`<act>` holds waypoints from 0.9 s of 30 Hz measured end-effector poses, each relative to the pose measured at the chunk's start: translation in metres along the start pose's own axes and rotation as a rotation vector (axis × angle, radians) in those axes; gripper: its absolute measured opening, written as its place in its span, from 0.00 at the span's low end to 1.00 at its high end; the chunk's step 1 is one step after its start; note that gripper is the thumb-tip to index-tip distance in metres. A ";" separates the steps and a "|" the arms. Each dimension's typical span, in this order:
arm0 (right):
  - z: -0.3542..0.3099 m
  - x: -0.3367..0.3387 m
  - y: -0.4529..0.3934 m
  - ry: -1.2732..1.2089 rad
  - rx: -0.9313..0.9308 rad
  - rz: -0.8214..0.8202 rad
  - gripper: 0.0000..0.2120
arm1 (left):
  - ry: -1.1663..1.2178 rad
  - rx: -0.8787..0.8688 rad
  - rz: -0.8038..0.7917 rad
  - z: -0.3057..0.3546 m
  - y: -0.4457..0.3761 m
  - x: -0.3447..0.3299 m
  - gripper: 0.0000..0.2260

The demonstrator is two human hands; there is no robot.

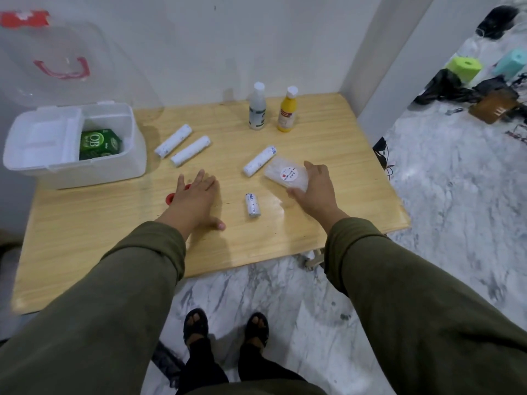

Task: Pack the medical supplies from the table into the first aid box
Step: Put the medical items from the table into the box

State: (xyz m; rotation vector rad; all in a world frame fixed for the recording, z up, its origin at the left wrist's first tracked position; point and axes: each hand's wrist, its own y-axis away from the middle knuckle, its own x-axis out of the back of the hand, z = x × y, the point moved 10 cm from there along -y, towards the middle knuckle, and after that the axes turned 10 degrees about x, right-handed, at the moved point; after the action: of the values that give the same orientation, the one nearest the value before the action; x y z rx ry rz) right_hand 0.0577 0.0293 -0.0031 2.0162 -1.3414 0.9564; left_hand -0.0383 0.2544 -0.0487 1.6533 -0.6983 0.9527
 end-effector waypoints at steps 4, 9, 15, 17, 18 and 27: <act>-0.024 0.033 -0.008 -0.039 0.053 0.100 0.35 | 0.057 -0.019 0.054 -0.003 0.004 0.011 0.51; -0.078 0.048 -0.022 -0.128 0.113 0.177 0.33 | 0.156 0.003 0.210 -0.040 0.012 0.053 0.48; -0.169 0.013 -0.040 -0.211 0.221 0.130 0.36 | 0.275 0.089 0.365 -0.142 0.022 0.094 0.50; -0.198 -0.006 -0.046 -0.216 0.251 0.094 0.39 | 0.312 0.140 0.396 -0.184 0.024 0.096 0.51; -0.212 -0.015 -0.050 -0.227 0.266 0.077 0.39 | 0.327 0.157 0.417 -0.204 0.025 0.097 0.52; -0.290 -0.071 -0.077 -0.329 0.304 -0.064 0.44 | 0.351 0.190 0.304 -0.301 0.008 0.069 0.56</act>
State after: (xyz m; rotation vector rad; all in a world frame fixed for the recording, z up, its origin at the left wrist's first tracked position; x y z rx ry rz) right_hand 0.0349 0.3135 0.1134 2.5209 -1.3492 0.8683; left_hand -0.0828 0.5423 0.0529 1.5085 -0.6423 1.5252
